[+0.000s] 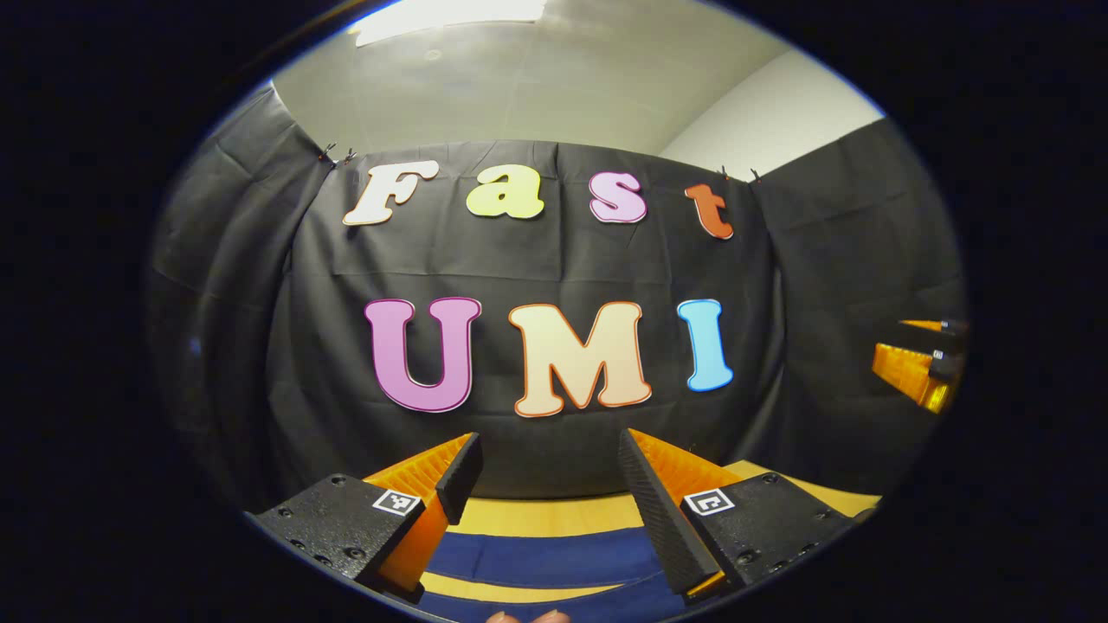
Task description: Grasp the waist and the cuffs of the jeans and fold them to make the two legs overlap; first hold the waist and fold one-third of the jeans toward the cuffs, then hold the cuffs and fold the remaining one-third in the same direction to finish folding.
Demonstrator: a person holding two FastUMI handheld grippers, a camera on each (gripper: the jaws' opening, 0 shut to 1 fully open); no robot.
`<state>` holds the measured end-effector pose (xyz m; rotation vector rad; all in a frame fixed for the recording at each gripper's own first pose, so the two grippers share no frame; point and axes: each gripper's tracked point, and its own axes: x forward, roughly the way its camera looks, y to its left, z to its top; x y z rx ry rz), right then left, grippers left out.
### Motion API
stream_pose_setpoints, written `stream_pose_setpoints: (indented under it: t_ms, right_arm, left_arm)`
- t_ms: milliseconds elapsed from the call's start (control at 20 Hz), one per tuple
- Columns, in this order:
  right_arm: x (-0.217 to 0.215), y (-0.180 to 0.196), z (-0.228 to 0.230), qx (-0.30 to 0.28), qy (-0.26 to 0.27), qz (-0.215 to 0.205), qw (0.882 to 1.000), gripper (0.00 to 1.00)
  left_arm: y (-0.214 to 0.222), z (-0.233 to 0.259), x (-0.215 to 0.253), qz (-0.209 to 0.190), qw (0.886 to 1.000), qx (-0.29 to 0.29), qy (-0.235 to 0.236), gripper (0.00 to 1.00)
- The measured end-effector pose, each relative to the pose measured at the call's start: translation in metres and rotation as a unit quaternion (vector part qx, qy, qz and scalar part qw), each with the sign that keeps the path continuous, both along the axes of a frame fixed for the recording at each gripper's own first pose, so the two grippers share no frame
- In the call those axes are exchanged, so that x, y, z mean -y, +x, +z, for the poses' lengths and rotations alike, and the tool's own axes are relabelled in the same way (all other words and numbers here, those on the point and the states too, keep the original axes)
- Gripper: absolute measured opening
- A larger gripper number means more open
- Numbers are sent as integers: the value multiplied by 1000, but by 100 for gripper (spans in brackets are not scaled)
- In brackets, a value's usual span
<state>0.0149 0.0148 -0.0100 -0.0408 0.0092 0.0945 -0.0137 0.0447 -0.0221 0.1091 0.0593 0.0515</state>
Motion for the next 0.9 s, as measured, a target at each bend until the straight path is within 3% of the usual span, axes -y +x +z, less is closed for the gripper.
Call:
stream_pose_setpoints:
  t_ms: [150, 250, 450, 600, 750, 900]
  right_arm:
    - [2, 8, -17, -17, -1, 10, 1000, 98]
    - [1, 13, -32, -34, 4, 21, 999, 98]
    - [-20, 23, -51, -48, 28, 68, 996, 98]
    - [-42, 25, -59, -46, 29, 108, 993, 98]
    - [-55, 32, -64, -52, 22, 102, 993, 98]
    - [-86, 29, -58, -64, 77, 108, 989, 98]
  left_arm:
    - [-6, -9, -22, 14, 999, -19, 31, 93]
    - [-12, -15, -35, 16, 997, -35, 64, 100]
    - [-37, -37, -59, 12, 984, -87, 152, 95]
    - [-64, -73, -91, 21, 965, -151, 212, 95]
    - [-97, -118, -121, 5, 942, -220, 255, 95]
    - [-133, -164, -154, -20, 910, -296, 288, 96]
